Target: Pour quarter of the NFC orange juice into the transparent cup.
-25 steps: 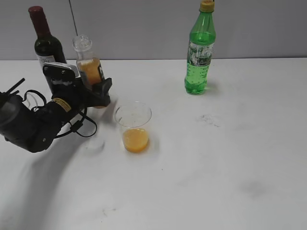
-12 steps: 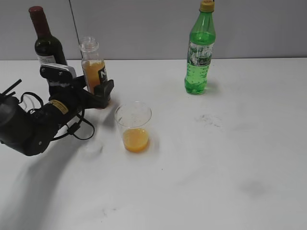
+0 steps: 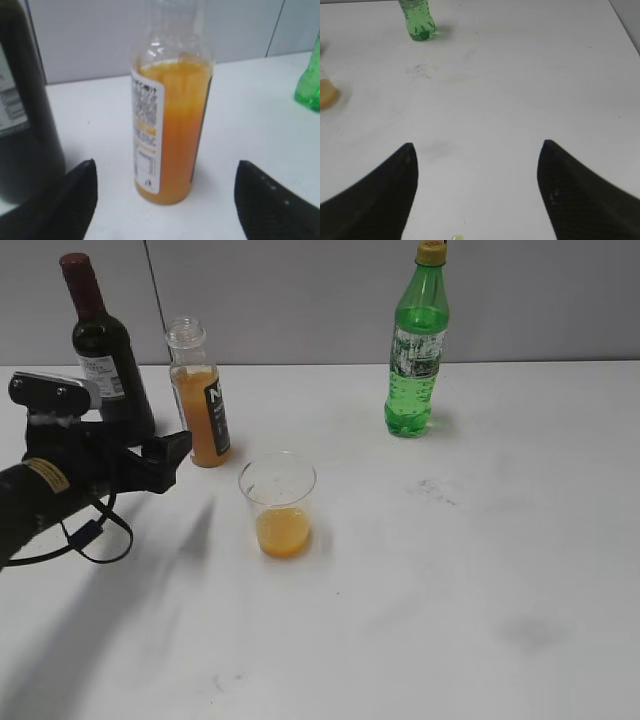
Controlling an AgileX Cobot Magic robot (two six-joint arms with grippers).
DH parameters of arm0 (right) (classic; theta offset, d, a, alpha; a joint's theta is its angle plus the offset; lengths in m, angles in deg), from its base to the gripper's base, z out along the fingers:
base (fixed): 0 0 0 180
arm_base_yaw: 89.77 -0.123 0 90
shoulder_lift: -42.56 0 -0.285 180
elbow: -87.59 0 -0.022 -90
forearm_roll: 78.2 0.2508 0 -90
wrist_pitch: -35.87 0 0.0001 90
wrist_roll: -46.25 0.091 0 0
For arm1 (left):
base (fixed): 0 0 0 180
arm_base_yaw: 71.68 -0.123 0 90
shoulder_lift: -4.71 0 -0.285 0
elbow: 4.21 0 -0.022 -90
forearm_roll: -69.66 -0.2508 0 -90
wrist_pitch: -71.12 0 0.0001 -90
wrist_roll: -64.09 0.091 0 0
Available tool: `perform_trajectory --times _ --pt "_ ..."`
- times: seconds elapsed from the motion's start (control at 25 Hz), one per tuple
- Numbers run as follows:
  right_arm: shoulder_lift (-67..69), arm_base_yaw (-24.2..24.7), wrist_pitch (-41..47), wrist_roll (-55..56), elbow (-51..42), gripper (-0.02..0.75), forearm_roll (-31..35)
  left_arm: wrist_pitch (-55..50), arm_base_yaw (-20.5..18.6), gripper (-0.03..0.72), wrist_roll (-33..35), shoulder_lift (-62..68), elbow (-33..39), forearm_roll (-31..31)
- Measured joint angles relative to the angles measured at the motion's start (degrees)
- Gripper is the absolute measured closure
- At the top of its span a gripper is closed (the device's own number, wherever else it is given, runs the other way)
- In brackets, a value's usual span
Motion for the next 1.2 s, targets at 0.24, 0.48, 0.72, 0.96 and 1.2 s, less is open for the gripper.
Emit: perform_trajectory --times 0.24,0.48,0.72,0.96,1.2 --pt "0.00 0.00 0.00 0.00 0.00 0.166 0.00 -36.93 -4.00 0.048 0.14 -16.61 -2.52 0.55" --pt "0.00 0.00 0.00 0.00 0.00 0.166 0.00 -78.12 -8.79 0.062 0.14 -28.21 -19.08 0.37" --pt "0.00 0.00 0.00 0.04 0.00 0.167 0.00 -108.64 -12.12 0.067 0.14 -29.42 -36.61 0.31" --pt "0.00 0.00 0.00 0.04 0.00 0.167 0.00 -128.13 -13.01 0.075 0.19 -30.00 -41.69 0.97" --pt "0.00 0.00 0.00 -0.01 0.00 0.167 0.00 -129.53 -13.07 0.076 3.26 -39.13 -35.37 5.47"
